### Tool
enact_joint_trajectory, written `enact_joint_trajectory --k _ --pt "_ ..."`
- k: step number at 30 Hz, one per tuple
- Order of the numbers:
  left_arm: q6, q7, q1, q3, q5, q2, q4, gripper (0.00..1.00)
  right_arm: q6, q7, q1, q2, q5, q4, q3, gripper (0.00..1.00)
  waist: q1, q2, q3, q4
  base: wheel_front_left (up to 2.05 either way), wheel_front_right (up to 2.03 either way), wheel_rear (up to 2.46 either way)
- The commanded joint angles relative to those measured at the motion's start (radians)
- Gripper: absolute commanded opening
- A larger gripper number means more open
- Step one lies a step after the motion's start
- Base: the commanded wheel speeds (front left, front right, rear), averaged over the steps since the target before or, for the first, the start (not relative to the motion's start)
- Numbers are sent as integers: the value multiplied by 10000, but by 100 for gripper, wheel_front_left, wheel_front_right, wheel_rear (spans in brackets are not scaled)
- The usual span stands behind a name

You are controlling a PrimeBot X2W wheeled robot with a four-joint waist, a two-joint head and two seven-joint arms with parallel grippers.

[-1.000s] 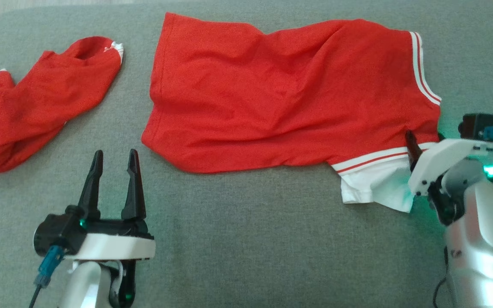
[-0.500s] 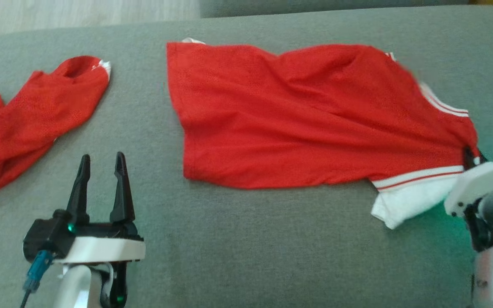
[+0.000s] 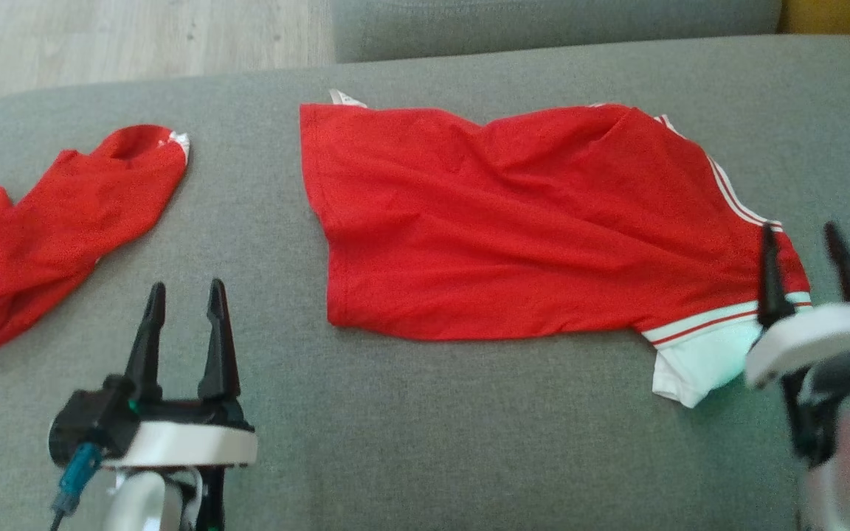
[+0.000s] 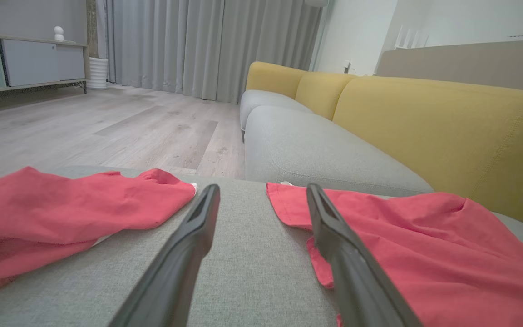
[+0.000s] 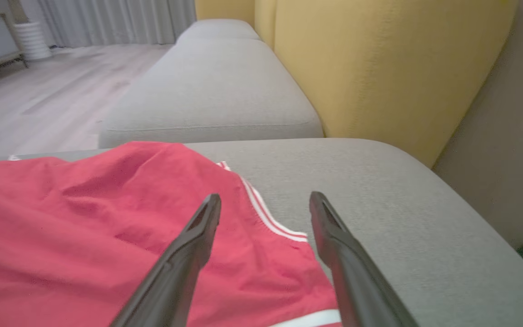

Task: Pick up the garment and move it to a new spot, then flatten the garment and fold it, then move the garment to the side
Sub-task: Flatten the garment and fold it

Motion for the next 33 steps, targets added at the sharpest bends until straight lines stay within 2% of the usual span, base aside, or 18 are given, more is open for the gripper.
enact_joint_trajectory --k 1,5,9,18,21,29,33 --pt "-43 -95 26 278 71 44 -216 100 -7 -516 292 -46 245 -462 556 100 1 0 -184 35 0 0 0" --pt "-48 -95 275 251 79 24 -137 100 -7 -1341 1221 -38 701 -689 1603 100 1 0 -498 27 0 0 0" --pt "-51 -95 556 288 129 11 -117 100 -7 -1541 2053 -36 1154 -903 2450 100 1 0 -746 -55 0 0 0" --pt "-54 -95 678 225 207 -1 -99 100 -7 -1413 2169 -35 1255 -1186 2646 100 1 0 -783 -139 0 0 0" --pt "-56 -95 597 -74 265 14 133 100 -7 -1385 2155 -35 1283 -1249 2658 100 1 0 -693 -156 0 0 0" --pt "-58 124 -844 -2184 -127 175 2420 100 -7 -1425 1859 -34 1449 -1263 2926 100 1 0 -164 -422 0 0 0" --pt "-58 43 -1706 -2473 -348 185 3639 100 -7 -1481 1694 -34 1459 -1224 3018 100 1 0 80 -657 0 0 0"
